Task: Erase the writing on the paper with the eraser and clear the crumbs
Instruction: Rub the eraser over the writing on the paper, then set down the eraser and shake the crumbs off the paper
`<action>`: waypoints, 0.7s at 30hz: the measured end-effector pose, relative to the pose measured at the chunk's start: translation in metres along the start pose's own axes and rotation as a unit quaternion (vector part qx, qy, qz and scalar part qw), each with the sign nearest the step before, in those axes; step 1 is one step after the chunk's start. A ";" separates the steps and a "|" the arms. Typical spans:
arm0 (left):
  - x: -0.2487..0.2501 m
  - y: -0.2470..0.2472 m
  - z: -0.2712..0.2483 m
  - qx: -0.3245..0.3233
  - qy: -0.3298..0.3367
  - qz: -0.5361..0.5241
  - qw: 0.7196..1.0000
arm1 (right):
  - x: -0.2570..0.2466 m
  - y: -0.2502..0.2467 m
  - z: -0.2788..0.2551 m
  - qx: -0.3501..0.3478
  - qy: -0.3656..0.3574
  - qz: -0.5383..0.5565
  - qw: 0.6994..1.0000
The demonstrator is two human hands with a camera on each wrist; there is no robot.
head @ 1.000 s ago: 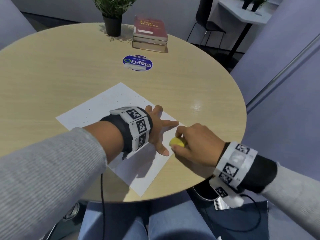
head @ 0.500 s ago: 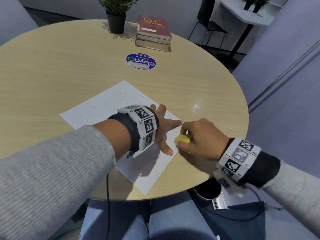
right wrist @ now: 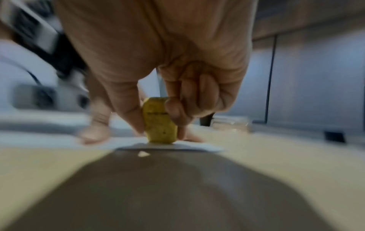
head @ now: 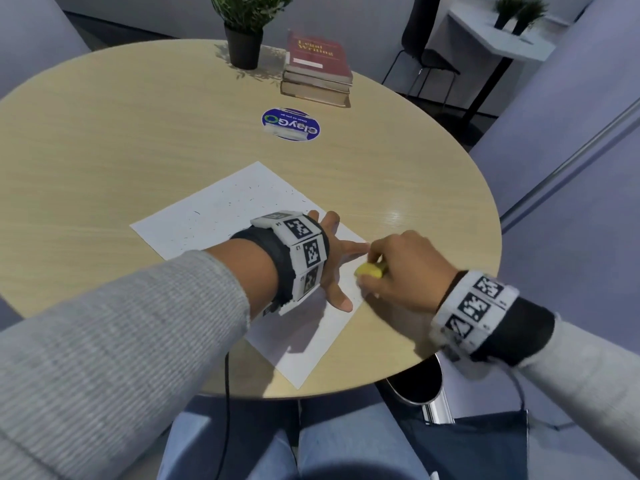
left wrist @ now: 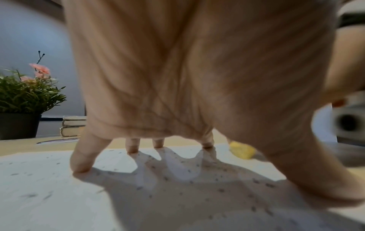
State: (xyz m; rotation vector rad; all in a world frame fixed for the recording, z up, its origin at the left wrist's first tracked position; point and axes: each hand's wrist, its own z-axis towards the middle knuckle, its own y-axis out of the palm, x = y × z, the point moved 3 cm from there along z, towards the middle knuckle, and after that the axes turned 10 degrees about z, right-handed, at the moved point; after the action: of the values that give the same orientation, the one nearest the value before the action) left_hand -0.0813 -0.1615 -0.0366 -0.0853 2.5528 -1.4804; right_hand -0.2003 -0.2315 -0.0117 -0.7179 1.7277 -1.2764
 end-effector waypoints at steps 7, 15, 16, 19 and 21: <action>0.000 0.001 0.001 -0.003 -0.002 0.007 1.000 | 0.005 -0.004 0.009 0.012 0.024 -0.011 1.000; 0.001 -0.004 -0.005 -0.003 0.012 -0.005 1.000 | 0.000 -0.003 0.015 0.013 0.038 -0.017 0.999; 0.000 -0.003 -0.006 0.005 0.007 -0.012 1.000 | -0.005 -0.002 0.011 0.005 0.029 -0.012 0.999; -0.004 -0.003 -0.016 0.050 -0.013 -0.038 0.998 | -0.002 -0.015 0.001 0.032 0.014 0.025 0.999; -0.015 -0.008 -0.031 0.067 -0.037 -0.073 0.994 | 0.022 -0.037 0.001 0.076 0.049 0.058 0.994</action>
State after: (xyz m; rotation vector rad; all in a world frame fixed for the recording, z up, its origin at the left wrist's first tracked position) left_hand -0.0729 -0.1372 -0.0128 -0.3069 2.4269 -1.6640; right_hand -0.2112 -0.2619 0.0173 -0.4665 1.7021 -1.3652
